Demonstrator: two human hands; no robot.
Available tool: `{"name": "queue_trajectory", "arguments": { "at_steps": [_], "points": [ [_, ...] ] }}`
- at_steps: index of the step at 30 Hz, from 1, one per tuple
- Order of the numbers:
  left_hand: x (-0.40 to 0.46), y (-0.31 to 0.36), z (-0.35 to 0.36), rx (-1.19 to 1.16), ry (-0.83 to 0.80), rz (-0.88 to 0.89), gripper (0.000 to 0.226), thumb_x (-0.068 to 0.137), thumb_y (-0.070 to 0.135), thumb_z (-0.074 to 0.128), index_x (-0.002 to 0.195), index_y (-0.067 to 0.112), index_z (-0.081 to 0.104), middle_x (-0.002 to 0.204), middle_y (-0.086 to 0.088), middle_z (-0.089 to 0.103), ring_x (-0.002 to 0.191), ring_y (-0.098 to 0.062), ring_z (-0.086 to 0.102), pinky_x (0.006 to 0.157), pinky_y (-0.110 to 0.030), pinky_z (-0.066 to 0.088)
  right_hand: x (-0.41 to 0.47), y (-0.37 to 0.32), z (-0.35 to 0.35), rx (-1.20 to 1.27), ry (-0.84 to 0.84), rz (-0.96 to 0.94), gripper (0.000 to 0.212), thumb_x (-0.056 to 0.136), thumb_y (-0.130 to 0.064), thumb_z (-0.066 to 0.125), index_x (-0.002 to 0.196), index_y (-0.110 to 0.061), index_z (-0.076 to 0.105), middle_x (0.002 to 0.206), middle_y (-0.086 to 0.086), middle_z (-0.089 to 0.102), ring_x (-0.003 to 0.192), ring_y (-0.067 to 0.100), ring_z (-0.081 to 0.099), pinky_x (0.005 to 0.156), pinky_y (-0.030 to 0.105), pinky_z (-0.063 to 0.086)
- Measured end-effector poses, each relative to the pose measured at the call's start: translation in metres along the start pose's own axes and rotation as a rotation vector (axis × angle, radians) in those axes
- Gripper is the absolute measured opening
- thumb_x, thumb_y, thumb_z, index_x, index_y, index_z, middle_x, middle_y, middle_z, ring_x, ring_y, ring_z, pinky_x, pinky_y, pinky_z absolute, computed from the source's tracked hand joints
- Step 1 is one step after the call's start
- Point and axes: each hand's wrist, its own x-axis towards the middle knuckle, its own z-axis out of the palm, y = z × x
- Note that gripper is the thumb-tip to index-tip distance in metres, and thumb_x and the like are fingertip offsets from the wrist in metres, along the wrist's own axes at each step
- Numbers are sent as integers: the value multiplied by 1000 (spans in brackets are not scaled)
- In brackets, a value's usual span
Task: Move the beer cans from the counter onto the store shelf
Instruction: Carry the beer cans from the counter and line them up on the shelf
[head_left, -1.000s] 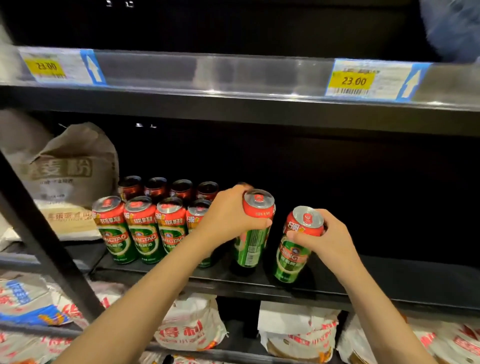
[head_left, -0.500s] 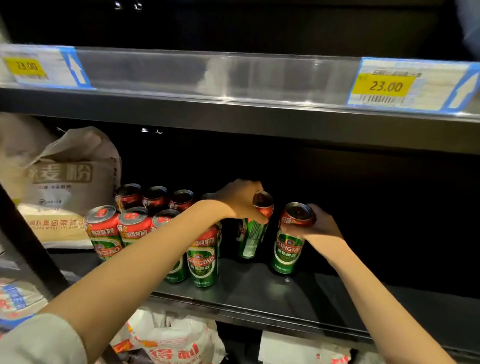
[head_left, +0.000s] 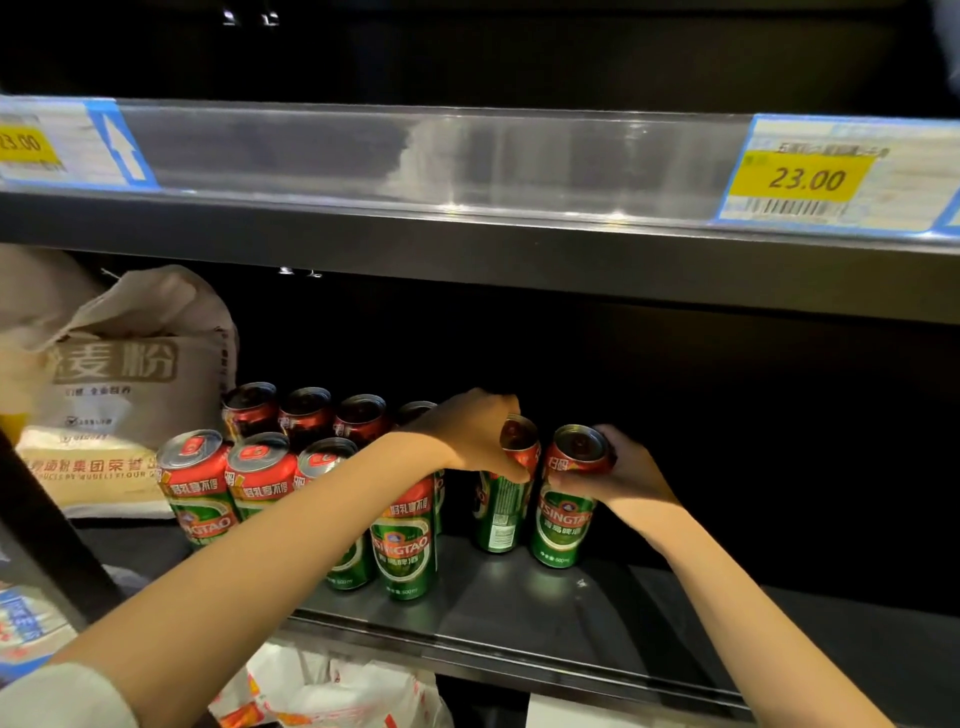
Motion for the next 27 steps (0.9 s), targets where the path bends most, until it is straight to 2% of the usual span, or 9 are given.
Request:
{"name": "queue_trajectory", "arguments": {
  "at_steps": [7,10,13,15,17,18,20,23,27],
  "points": [
    [6,-14,7,9,9,-23,61,67,52,73,116,20,55,111,3,62,95,-13,56,74,-25,45,6,2,9,-48,7,-12,68,62,-22,85,121,-18,51,112,1,63,101,15,58,87,29,46],
    [7,-18,7,35,28,-45,63,65,58,71,113,20,57,107,5,62,90,-11,55,67,-22,41,13,-3,6,-132,-79,-24,71,68,-22,81,128,-13,45,123,6,59,112,20,56,89,27,43],
    [7,-20,7,63,19,-59,67,65,63,68,114,19,56,108,3,63,90,-13,56,69,-24,41,15,-3,4,-145,-128,-21,70,71,-18,79,130,-9,42,128,10,56,117,23,54,93,29,43],
    [8,-20,6,116,-11,-60,74,64,67,66,119,20,52,114,1,62,98,-17,57,76,-29,46,14,-2,2,-148,-125,-30,70,71,-18,79,130,-10,41,126,7,56,114,18,54,90,26,43],
    [9,-22,3,100,-85,-69,84,64,64,69,132,22,41,133,-1,52,116,-21,51,92,-37,46,13,-3,-1,-210,-178,-57,70,74,-16,77,131,-6,38,124,4,54,116,18,52,87,20,40],
    [9,-24,1,53,-135,-64,90,65,58,72,139,24,34,141,0,44,125,-22,45,99,-38,43,13,-4,-3,-219,-192,-68,70,74,-13,76,132,-5,37,122,4,53,116,18,51,85,16,40],
    [9,-26,-5,-49,-229,-32,93,68,40,78,144,25,25,146,1,38,131,-20,40,104,-36,39,14,-4,-7,-219,-196,-107,72,72,-7,77,131,-2,36,124,8,52,116,19,51,81,12,43],
    [10,-25,-10,-80,-240,39,79,69,24,79,138,23,38,134,0,51,119,-17,50,98,-33,44,16,-2,-7,-263,-214,-131,75,71,-7,78,133,-2,35,131,15,51,121,25,51,88,18,42],
    [10,-23,-9,-58,-149,72,57,64,36,81,114,25,57,106,6,66,93,-10,61,81,-29,52,14,-3,0,-223,-97,-86,72,68,-17,81,130,-11,45,129,7,56,118,21,54,93,27,43]
  ]
}}
